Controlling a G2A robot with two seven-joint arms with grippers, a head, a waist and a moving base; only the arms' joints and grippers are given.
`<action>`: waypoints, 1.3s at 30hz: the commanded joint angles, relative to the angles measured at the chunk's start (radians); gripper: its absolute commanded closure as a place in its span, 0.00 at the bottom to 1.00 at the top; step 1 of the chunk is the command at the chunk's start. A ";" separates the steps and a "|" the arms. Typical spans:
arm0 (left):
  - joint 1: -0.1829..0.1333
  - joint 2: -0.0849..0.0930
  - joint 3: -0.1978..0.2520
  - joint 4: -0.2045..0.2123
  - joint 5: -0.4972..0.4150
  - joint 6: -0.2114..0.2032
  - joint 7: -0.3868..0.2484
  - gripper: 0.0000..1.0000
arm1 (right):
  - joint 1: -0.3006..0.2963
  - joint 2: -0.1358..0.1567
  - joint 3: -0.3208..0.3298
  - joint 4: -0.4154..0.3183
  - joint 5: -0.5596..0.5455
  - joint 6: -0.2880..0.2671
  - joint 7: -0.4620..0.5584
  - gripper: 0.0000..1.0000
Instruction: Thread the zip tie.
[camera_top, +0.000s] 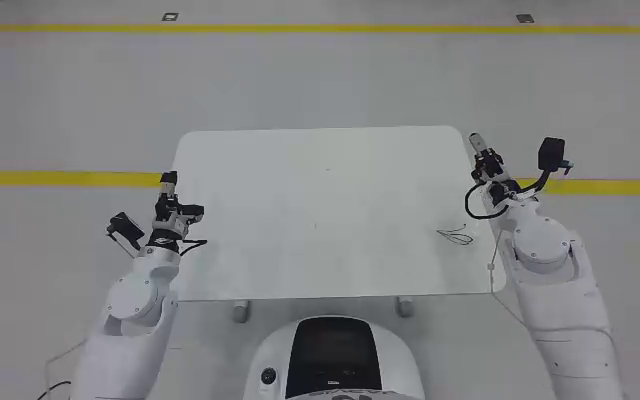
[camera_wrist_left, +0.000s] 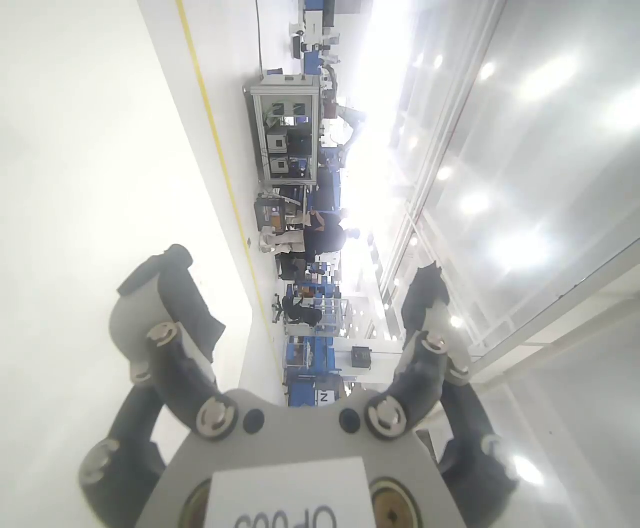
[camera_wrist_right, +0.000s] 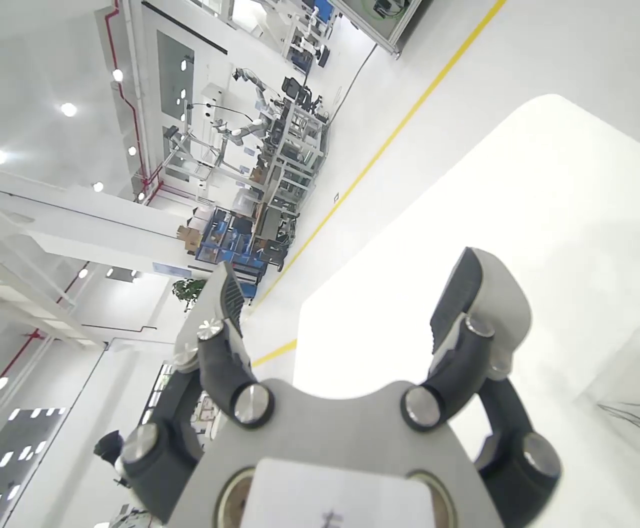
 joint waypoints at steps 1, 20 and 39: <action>0.000 0.000 0.000 0.000 0.000 0.000 0.000 0.00 | 0.000 0.000 0.000 0.000 0.000 0.000 0.000 0.00; 0.000 0.000 0.000 0.000 0.000 0.000 0.000 0.00 | 0.264 0.045 -0.075 0.110 -0.564 0.000 0.407 0.00; 0.000 0.000 0.000 0.000 0.000 0.000 0.000 0.00 | 0.348 0.078 -0.166 0.101 -1.064 -0.188 0.671 0.00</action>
